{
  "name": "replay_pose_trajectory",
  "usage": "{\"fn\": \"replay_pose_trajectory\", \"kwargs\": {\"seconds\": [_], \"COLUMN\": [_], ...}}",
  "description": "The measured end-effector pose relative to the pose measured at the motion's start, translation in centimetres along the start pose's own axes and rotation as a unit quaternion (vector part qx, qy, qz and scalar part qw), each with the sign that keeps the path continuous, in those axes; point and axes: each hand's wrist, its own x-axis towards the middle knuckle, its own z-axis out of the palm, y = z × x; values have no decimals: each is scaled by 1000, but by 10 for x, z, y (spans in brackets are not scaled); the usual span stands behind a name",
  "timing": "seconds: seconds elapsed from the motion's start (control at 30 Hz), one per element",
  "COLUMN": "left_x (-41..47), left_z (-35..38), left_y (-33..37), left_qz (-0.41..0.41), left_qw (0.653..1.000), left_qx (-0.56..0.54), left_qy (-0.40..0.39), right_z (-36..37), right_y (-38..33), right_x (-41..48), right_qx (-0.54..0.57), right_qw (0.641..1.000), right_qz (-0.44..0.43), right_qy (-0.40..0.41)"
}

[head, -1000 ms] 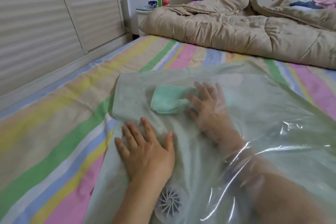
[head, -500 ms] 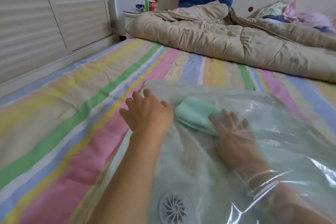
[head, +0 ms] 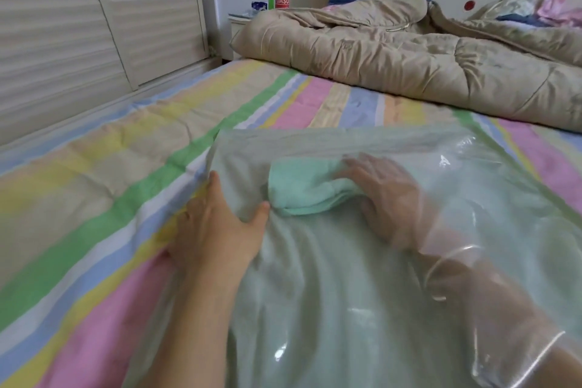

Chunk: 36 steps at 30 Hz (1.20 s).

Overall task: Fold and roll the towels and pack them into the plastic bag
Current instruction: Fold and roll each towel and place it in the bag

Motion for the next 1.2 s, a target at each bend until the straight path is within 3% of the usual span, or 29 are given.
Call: {"fn": "replay_pose_trajectory", "kwargs": {"seconds": [0.23,0.43,0.6,0.8,0.87,0.93,1.0,1.07,1.13,1.2], "left_x": [-7,-7,-7,-8,3,40,78,104,121,127], "left_z": [4,-1,0,3,-10,-17,-22,-21,-21,-21], "left_y": [6,5,6,18,17,1,-13,-24,-22,-14], "left_qz": [-19,-30,-29,42,44,-6,-121,-177,-173,-159], "left_qw": [999,999,997,994,996,999,965,886,826,791], "left_qx": [9,19,67,92,62,-28,-231,-422,-505,-530], "left_qy": [28,32,20,-41,-53,-26,-32,-79,-179,-260], "right_z": [45,56,64,45,42,40,42,45,50,51], "right_y": [-26,-47,-52,-59,-61,-65,-70,-71,-70,-70], "right_x": [46,93,72,48,44,44,45,45,43,45], "right_qx": [23,48,62,-17,-37,-37,-14,8,13,27], "right_qw": [992,993,994,985,981,980,982,980,981,981], "right_qz": [123,73,91,130,139,148,167,187,185,176], "right_qy": [14,-75,8,113,127,124,86,62,62,75]}}
